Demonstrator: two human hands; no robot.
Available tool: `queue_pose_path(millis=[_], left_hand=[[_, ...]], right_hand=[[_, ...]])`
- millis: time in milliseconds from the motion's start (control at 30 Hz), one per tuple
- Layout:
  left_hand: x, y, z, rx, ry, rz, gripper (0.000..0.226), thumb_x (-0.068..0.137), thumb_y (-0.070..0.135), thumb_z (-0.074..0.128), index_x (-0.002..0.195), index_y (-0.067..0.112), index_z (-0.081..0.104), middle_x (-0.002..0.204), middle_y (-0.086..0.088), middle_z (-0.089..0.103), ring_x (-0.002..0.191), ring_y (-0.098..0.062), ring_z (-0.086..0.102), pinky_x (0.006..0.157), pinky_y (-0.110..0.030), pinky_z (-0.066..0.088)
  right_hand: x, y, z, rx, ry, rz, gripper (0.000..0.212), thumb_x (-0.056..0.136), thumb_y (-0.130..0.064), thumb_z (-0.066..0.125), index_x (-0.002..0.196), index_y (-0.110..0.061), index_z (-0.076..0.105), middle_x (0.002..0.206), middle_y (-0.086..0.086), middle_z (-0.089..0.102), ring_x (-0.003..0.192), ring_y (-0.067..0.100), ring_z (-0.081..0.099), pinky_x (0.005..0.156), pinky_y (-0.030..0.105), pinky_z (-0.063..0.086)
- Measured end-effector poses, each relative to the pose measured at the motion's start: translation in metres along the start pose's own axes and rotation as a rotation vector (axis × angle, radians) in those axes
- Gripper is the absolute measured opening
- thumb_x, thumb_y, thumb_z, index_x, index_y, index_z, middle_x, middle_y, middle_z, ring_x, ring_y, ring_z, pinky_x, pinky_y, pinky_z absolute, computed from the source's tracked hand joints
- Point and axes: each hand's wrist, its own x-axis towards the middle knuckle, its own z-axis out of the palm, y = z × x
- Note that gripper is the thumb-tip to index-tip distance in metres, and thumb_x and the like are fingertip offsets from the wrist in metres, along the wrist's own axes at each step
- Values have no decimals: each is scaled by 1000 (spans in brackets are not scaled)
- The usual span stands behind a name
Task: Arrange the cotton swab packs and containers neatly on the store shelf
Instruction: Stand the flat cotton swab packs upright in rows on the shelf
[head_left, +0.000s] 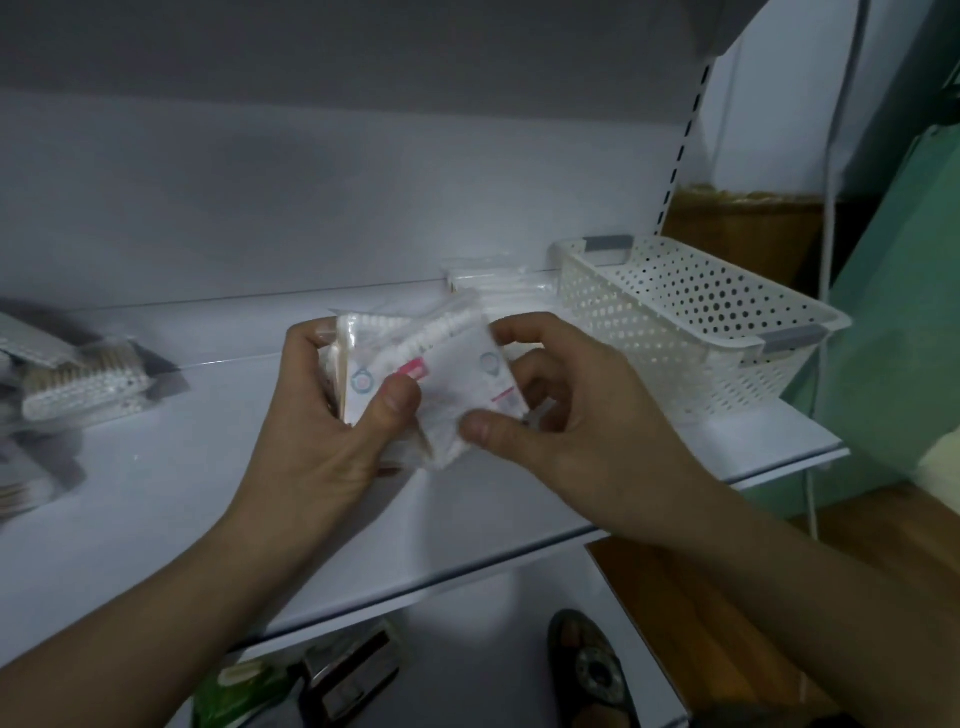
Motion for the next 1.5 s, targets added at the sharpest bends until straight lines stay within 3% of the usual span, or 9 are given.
queue_pose_path(millis=[167,333,500,667,900,1033,1167,1300,1500], left_hand=[[-2,-2,-15,43,43,-36,52,73,43,72,117,31,49,99,13,76,86,-7,75,72,-29,62],[-3,-7,-20,11,64,-73,49,78,42,71,119,31,48,102,9,77,92,-13,76,89,-48,58],[-2,-5,-13,-8,42,-79,54,79,44,70,124,28,46,107,7,77,98,-17,75,95,-55,56],[-2,-3,-3,-6,23,-84,52,78,46,70,121,29,47,106,9,76,97,-16,75,94,-52,57],[-5,-1,7,15,-15,-73,52,75,47,69,119,28,49,101,11,76,91,-11,75,82,-37,60],[-6,2,8,37,-22,-45,54,74,48,68,120,28,48,98,15,75,88,-6,74,73,-20,59],[-7,5,8,39,-9,-33,52,73,49,69,117,32,48,100,15,75,89,-7,74,74,-24,60],[-7,10,10,17,-1,-18,51,73,48,71,115,32,48,98,14,74,87,-8,74,73,-22,60],[-5,17,8,45,22,74,59,75,46,80,115,18,46,93,5,72,76,-9,72,62,-22,58]], right_hand=[[0,14,-34,47,56,52,33,83,-19,78,113,-22,63,103,-12,76,93,10,73,76,43,63],[-13,31,-60,-50,-4,111,43,77,-26,82,117,-20,67,108,-14,76,96,7,73,82,36,62],[-16,50,-65,-196,-10,128,35,64,-38,86,88,-21,68,92,-14,76,83,2,73,75,26,61],[-10,61,-59,-325,46,119,43,61,-42,91,88,-26,63,83,-17,72,76,-5,68,65,11,53],[-9,72,-57,-305,44,206,58,60,-49,90,95,-31,47,78,-8,70,70,4,68,64,29,60],[-11,62,-65,-290,51,203,67,58,-53,89,100,-29,42,70,-4,64,61,7,61,57,25,51],[-13,40,-61,-328,231,7,50,73,-50,79,96,-22,44,62,-7,49,54,7,48,51,16,41],[-9,8,-38,-131,203,-111,25,89,-40,67,106,-26,55,79,-8,64,71,11,66,59,19,51],[16,-18,-1,56,-21,-58,35,92,-25,71,126,-24,61,102,-2,73,79,18,73,66,39,63]])
